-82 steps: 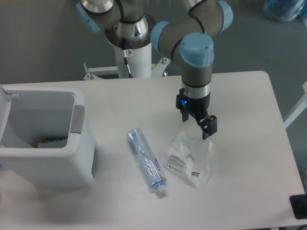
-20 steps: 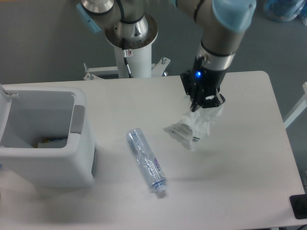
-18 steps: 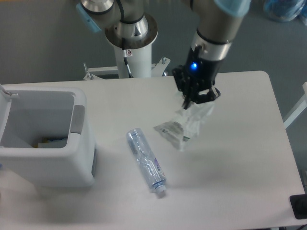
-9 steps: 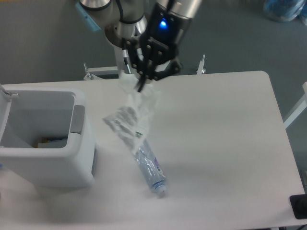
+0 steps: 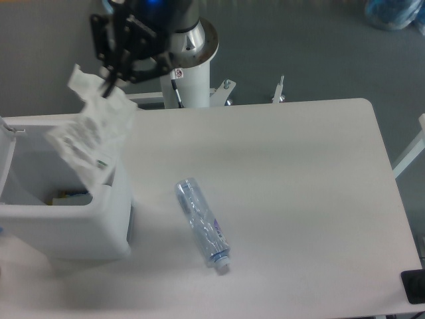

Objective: Place the trash in the trash can
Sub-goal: 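Lift the bag and carry it over the white trash bin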

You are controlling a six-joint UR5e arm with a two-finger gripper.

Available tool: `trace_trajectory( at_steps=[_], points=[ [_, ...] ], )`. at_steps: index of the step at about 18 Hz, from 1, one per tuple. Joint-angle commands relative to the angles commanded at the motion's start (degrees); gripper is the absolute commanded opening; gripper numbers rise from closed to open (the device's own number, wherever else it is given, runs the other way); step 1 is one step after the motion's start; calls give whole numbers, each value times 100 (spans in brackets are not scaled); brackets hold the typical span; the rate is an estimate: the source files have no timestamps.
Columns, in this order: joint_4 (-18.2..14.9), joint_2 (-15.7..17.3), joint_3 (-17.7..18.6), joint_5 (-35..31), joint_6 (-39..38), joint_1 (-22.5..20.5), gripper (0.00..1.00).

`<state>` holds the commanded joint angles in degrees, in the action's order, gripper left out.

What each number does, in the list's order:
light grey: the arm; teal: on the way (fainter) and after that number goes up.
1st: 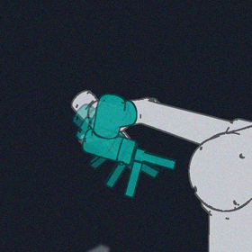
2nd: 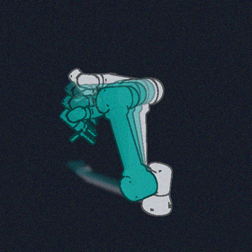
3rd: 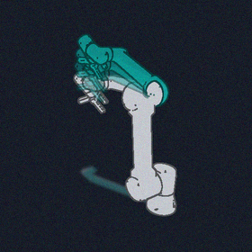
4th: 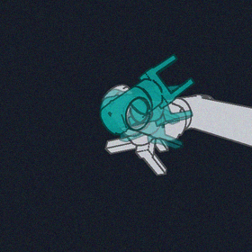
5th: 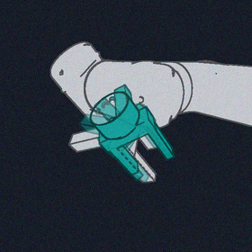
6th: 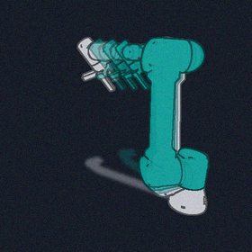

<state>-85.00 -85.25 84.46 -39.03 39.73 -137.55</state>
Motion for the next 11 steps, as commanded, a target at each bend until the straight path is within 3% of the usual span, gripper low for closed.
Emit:
trace_trajectory(
  at_steps=[4,9,11],
  points=[
    [333,-8,299,45,0,228,0],
    [1413,-61,975,19,-9,378,0],
    [1678,-70,1090,-17,-114,439,0]
  ],
)
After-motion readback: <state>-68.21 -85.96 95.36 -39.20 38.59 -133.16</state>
